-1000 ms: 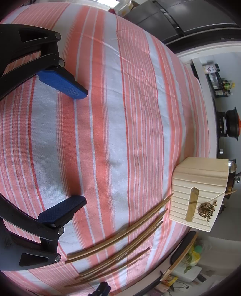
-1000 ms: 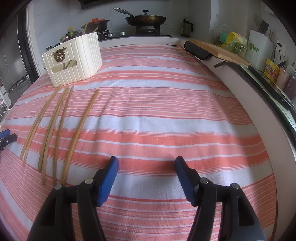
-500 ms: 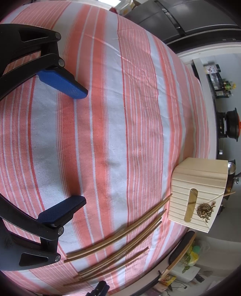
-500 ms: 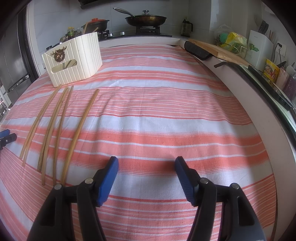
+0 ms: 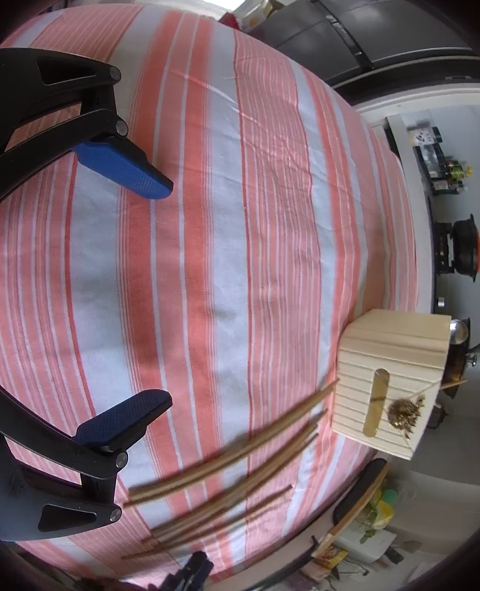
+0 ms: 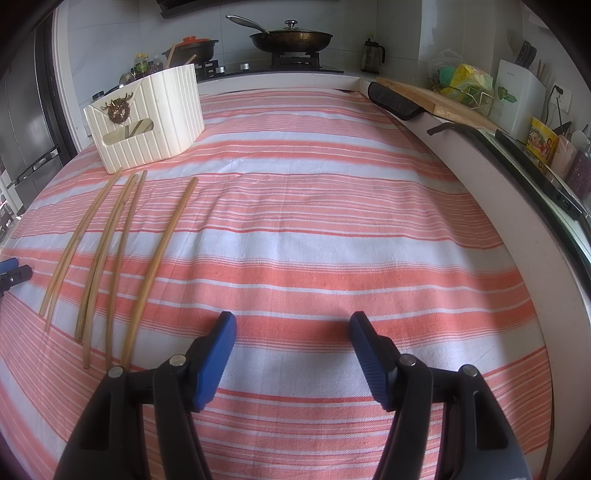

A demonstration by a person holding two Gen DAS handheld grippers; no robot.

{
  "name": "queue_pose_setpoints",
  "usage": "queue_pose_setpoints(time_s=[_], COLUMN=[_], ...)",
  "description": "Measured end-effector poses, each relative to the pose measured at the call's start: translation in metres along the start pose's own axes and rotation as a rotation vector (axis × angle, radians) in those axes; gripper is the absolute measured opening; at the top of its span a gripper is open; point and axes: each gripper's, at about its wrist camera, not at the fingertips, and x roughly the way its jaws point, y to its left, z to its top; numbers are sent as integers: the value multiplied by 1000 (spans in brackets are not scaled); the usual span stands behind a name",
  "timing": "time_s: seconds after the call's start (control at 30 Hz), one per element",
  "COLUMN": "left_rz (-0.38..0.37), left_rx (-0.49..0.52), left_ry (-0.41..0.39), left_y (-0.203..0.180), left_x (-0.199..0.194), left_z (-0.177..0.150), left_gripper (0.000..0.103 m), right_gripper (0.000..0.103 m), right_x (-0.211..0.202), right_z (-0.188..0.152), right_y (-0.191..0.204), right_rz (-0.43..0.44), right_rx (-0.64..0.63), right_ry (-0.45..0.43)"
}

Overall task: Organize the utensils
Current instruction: 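Lower the left tool onto a loose wooden chopstick and close on it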

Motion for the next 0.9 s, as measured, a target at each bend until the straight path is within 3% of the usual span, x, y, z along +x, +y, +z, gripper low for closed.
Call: queue_pose_setpoints(time_s=[0.1, 0.2, 0.47, 0.67, 0.8, 0.9], left_rz=[-77, -105, -58, -16, 73, 80], left_rx=[10, 38, 39, 47, 72, 48], left_ry=[-29, 19, 68, 47, 63, 52], left_y=[-24, -49, -70, -73, -85, -86], left_x=[-10, 3, 35, 40, 53, 55], left_z=[9, 16, 20, 22, 29, 33], left_gripper=[103, 103, 102, 103, 103, 103], right_gripper=[65, 65, 65, 65, 65, 65], right_x=[0, 0, 0, 0, 0, 0], right_z=[0, 0, 0, 0, 0, 0], right_y=[0, 0, 0, 0, -1, -1], right_rz=[0, 0, 1, 1, 1, 1], right_rx=[0, 0, 0, 0, -1, 0], right_ry=[0, 0, -1, -1, -1, -1])
